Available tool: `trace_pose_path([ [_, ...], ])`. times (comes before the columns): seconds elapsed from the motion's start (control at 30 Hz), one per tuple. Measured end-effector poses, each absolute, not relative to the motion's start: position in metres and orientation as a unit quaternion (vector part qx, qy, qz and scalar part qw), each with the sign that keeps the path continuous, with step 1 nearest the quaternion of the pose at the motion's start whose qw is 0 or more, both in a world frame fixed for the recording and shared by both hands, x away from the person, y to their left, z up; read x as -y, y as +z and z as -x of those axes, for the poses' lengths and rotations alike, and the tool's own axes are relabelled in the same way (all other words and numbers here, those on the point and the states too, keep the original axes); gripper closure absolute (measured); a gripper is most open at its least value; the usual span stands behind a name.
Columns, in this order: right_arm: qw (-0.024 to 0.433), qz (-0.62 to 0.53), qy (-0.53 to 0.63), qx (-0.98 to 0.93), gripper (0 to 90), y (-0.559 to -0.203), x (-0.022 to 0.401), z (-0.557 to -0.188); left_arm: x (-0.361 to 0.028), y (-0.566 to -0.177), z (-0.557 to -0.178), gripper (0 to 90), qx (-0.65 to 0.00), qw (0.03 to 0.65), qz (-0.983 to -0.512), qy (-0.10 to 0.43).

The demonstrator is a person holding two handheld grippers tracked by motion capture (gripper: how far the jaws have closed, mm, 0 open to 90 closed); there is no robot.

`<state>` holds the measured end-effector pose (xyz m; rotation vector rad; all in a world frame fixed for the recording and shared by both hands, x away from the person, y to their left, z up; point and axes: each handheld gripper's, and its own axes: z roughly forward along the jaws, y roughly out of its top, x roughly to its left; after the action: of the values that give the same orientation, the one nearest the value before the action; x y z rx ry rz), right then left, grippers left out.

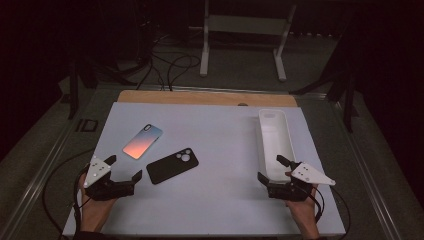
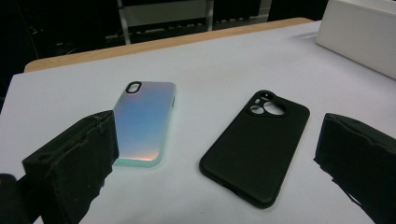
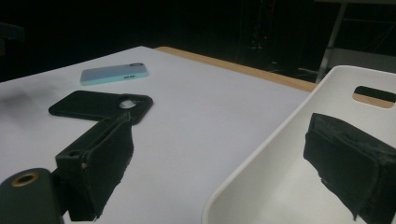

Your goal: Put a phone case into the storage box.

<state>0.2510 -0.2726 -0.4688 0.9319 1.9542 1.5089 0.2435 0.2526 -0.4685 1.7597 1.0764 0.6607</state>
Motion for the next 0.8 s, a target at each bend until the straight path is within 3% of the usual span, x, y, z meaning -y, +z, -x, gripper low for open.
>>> trace_pose_path([
  [0.8, 0.250, -0.338, 0.553, -0.719, 8.5, -0.466, 0.271, -0.252, -0.256, -0.452, -0.302, 0.0, -0.454, 0.414, -0.748, 0.251],
])
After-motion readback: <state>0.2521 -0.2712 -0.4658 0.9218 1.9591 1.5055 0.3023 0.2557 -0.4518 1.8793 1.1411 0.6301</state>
